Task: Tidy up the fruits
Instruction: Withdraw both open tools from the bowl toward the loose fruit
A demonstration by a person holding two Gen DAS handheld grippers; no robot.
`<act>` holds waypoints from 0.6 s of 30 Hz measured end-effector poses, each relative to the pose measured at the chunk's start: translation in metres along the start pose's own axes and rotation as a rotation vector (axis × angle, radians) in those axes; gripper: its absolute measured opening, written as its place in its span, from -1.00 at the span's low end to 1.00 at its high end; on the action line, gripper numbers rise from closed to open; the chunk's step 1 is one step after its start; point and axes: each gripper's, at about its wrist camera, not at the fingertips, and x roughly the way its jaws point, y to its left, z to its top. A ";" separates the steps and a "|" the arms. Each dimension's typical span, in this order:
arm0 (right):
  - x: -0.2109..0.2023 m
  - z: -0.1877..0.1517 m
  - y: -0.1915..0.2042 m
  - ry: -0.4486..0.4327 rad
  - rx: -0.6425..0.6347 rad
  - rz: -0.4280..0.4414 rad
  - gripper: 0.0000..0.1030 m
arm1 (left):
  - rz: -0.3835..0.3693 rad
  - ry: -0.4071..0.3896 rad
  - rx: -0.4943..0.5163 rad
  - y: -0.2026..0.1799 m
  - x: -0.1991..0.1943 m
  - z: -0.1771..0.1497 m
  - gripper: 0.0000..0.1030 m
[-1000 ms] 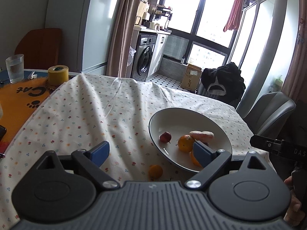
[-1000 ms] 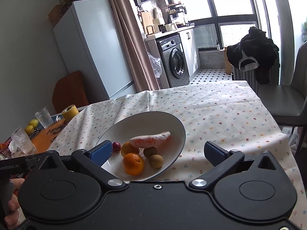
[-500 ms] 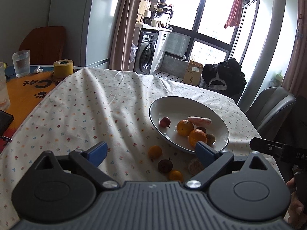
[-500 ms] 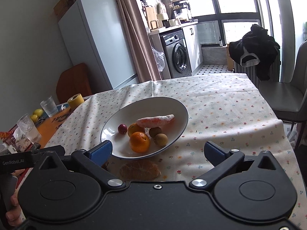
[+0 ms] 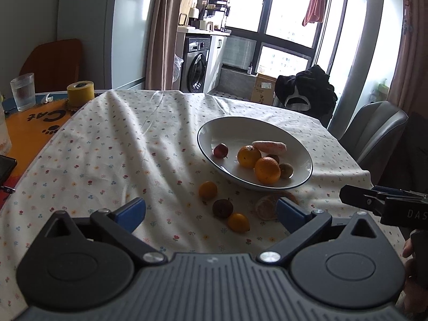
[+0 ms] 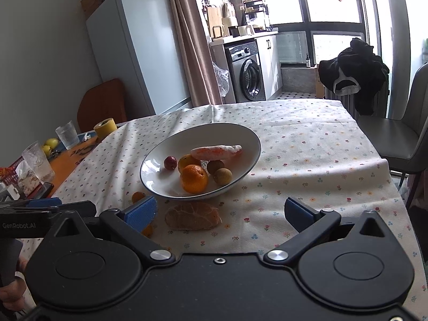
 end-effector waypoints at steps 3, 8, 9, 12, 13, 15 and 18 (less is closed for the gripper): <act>0.003 -0.004 0.000 0.006 -0.004 -0.005 1.00 | 0.004 0.006 -0.004 0.000 0.004 -0.003 1.00; 0.010 -0.010 -0.001 0.020 -0.004 -0.002 1.00 | 0.001 0.027 0.001 0.000 0.012 -0.007 1.00; 0.011 -0.010 -0.002 0.022 0.000 -0.001 1.00 | 0.006 0.029 0.005 -0.001 0.014 -0.008 0.99; 0.014 -0.012 -0.005 0.024 0.012 0.015 1.00 | 0.010 0.039 0.031 -0.003 0.019 -0.009 0.99; 0.016 -0.013 -0.005 0.028 0.010 0.017 1.00 | 0.010 0.045 0.029 -0.004 0.021 -0.009 0.99; 0.020 -0.014 -0.004 0.041 0.007 0.015 1.00 | 0.020 0.051 0.012 -0.003 0.024 -0.009 0.99; 0.026 -0.015 -0.007 0.058 0.025 0.011 1.00 | 0.023 0.058 0.013 -0.005 0.030 -0.010 0.99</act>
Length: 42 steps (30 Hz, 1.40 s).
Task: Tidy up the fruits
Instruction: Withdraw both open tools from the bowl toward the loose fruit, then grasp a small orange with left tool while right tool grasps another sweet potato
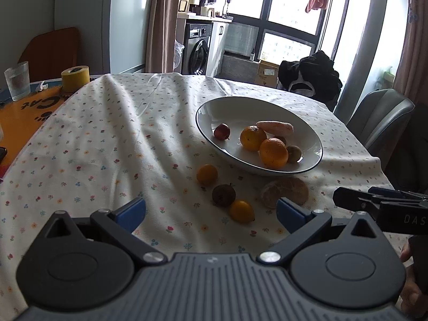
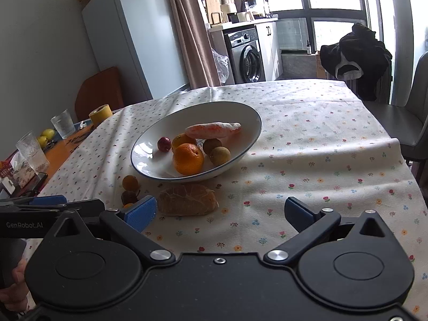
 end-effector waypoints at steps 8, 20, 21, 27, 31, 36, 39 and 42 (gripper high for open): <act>0.014 -0.005 -0.007 0.025 0.028 -0.013 1.00 | -0.015 0.015 0.008 -0.006 0.015 -0.003 0.95; 0.031 -0.010 -0.008 0.060 0.032 -0.006 0.96 | -0.044 0.041 -0.010 -0.008 0.040 -0.010 0.23; 0.032 -0.010 -0.008 0.062 0.032 -0.005 0.94 | -0.046 0.044 -0.011 -0.008 0.042 -0.010 0.17; 0.038 -0.009 -0.002 0.072 0.021 0.006 0.92 | -0.054 0.039 -0.011 -0.007 0.044 -0.008 -0.53; 0.042 -0.007 0.005 0.075 0.005 0.014 0.92 | -0.076 0.040 -0.038 0.002 0.042 -0.006 -0.57; 0.048 -0.004 0.014 0.082 -0.005 0.017 0.92 | -0.088 0.028 -0.052 0.008 0.037 -0.007 -0.57; 0.051 -0.004 0.019 0.086 -0.015 0.018 0.92 | -0.083 0.019 -0.061 0.013 0.035 -0.007 -0.57; 0.056 -0.004 0.025 0.091 -0.028 0.002 0.92 | -0.078 0.013 -0.071 0.019 0.033 -0.006 -0.57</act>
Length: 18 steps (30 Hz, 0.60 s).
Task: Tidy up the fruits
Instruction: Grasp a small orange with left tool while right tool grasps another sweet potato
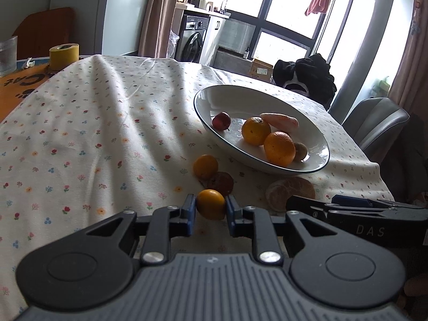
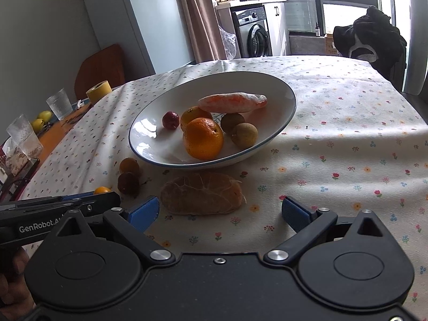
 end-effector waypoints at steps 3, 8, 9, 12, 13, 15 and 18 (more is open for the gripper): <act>0.003 0.000 0.006 0.002 -0.011 -0.005 0.92 | 0.011 -0.005 -0.010 0.006 -0.002 0.000 -0.57; 0.008 0.003 0.013 0.010 -0.017 -0.016 0.93 | 0.024 -0.011 -0.025 0.015 -0.003 0.000 -0.57; 0.009 0.003 0.015 0.012 -0.020 -0.020 0.93 | 0.026 -0.012 -0.027 0.017 -0.003 0.000 -0.57; 0.013 0.004 0.020 0.013 -0.034 -0.040 0.93 | 0.030 -0.018 -0.034 0.022 -0.005 0.001 -0.57; 0.015 0.005 0.022 0.013 -0.037 -0.048 0.94 | 0.026 -0.019 -0.041 0.023 -0.006 0.001 -0.57; 0.018 0.005 0.026 0.012 -0.043 -0.068 0.94 | 0.015 -0.022 -0.054 0.027 -0.007 0.000 -0.57; 0.021 0.006 0.031 0.014 -0.062 -0.106 0.86 | 0.021 -0.024 -0.057 0.031 -0.008 -0.001 -0.57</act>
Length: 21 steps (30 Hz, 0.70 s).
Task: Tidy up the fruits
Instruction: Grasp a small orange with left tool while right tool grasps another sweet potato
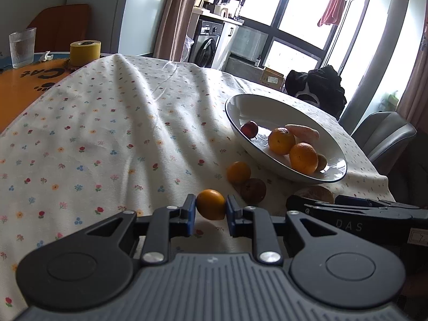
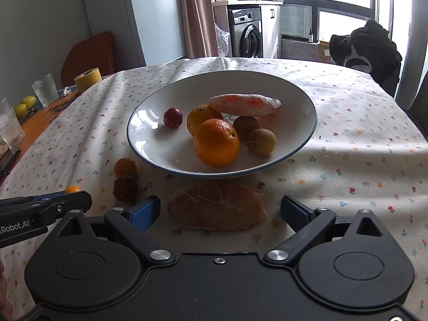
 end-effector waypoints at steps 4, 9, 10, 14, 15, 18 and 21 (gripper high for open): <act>0.001 -0.001 0.007 -0.002 -0.033 -0.027 0.68 | 0.007 0.001 -0.015 0.005 0.000 -0.001 -0.57; -0.004 -0.002 0.010 -0.004 -0.075 -0.026 0.37 | 0.003 -0.004 -0.016 0.006 -0.003 -0.001 -0.57; -0.005 -0.001 0.008 -0.003 -0.069 -0.015 0.35 | 0.002 -0.005 -0.016 0.005 -0.004 -0.001 -0.57; -0.010 -0.001 0.000 -0.001 -0.033 0.015 0.33 | 0.003 -0.012 -0.013 0.003 -0.007 -0.001 -0.57; -0.012 -0.002 -0.001 -0.001 -0.027 0.018 0.33 | 0.005 -0.015 -0.012 0.002 -0.008 -0.001 -0.57; -0.017 -0.005 -0.004 -0.005 -0.022 0.017 0.33 | 0.006 -0.024 -0.009 -0.001 -0.012 -0.001 -0.57; -0.022 -0.008 -0.008 -0.009 -0.013 0.019 0.33 | 0.005 -0.032 -0.005 -0.004 -0.016 -0.001 -0.57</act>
